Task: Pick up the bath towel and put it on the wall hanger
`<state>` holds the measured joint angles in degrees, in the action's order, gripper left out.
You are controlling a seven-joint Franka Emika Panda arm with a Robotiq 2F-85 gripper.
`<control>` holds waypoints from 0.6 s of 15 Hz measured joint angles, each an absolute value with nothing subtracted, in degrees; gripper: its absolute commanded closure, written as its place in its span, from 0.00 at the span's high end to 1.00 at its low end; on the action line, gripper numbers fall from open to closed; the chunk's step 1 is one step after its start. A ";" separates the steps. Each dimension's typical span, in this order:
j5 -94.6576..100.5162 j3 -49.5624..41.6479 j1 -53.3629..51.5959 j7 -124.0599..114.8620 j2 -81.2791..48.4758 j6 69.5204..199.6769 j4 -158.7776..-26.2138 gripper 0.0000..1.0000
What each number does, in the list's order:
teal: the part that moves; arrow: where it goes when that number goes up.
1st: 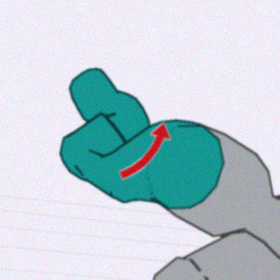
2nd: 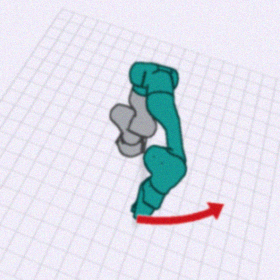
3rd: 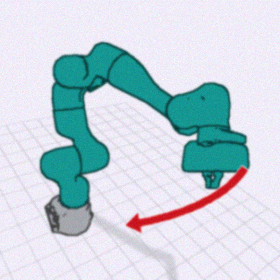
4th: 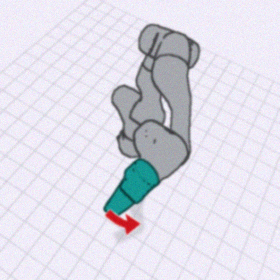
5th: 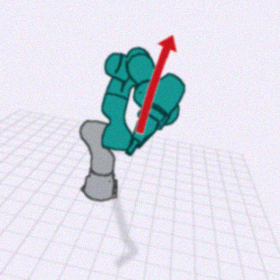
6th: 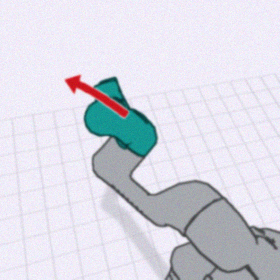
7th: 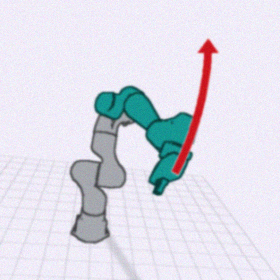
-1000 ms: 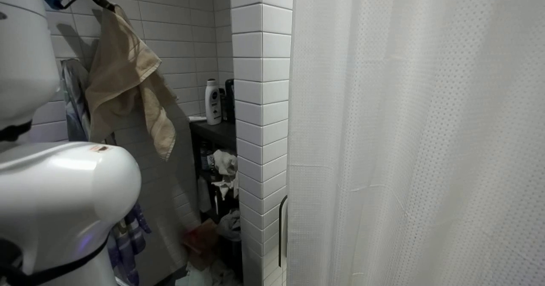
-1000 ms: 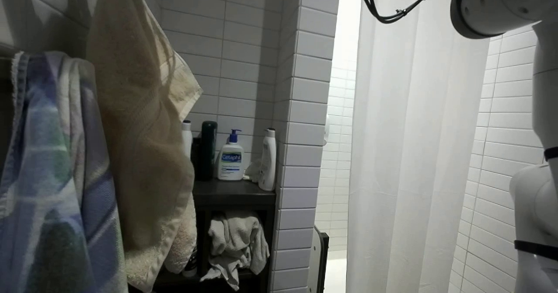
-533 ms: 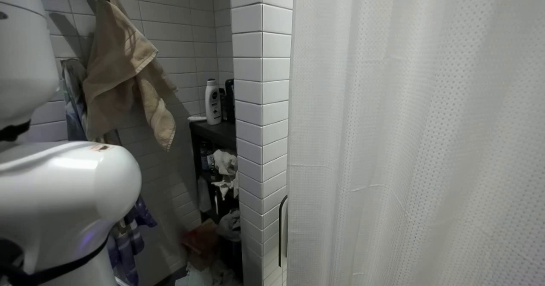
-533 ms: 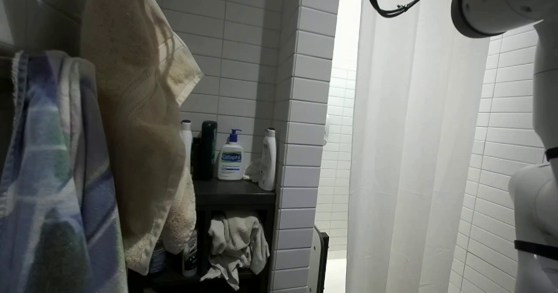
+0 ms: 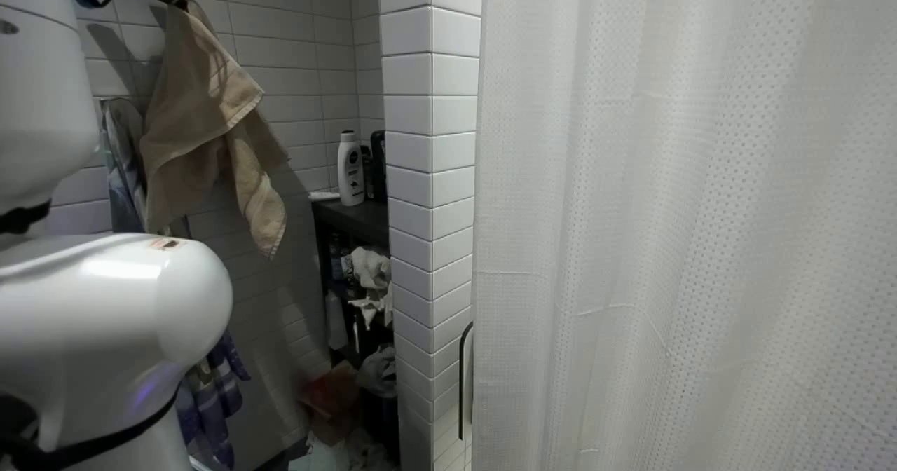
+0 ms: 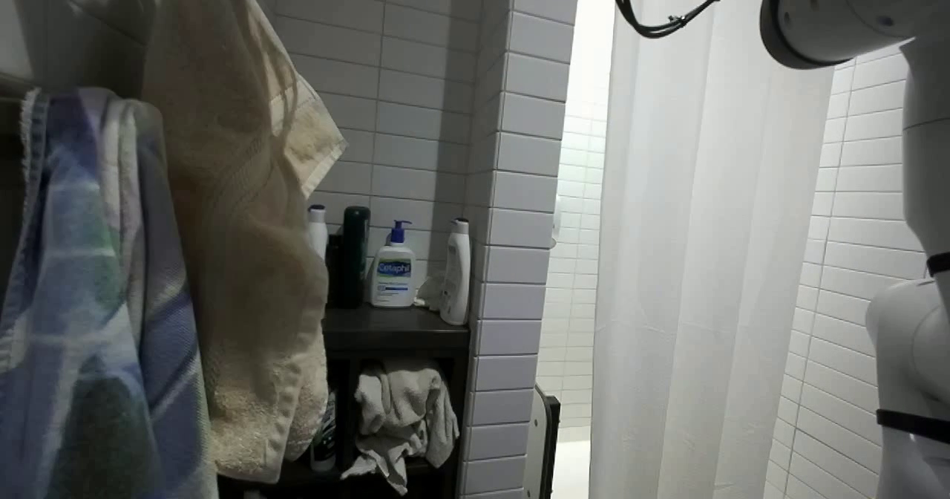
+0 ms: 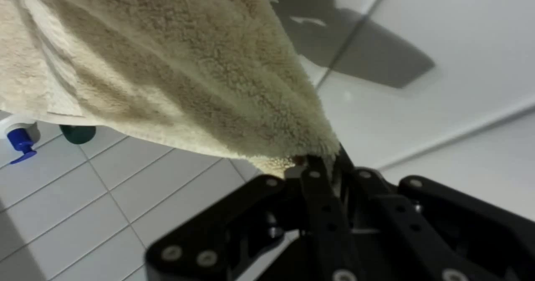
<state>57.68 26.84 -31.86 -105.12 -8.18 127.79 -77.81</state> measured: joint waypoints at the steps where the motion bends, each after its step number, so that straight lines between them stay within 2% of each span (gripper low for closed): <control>1: 57.56 26.32 -31.88 -105.12 -9.04 127.73 -78.27 0.02; 9: 53.10 24.37 -30.44 -105.11 -14.39 128.27 -78.95 0.02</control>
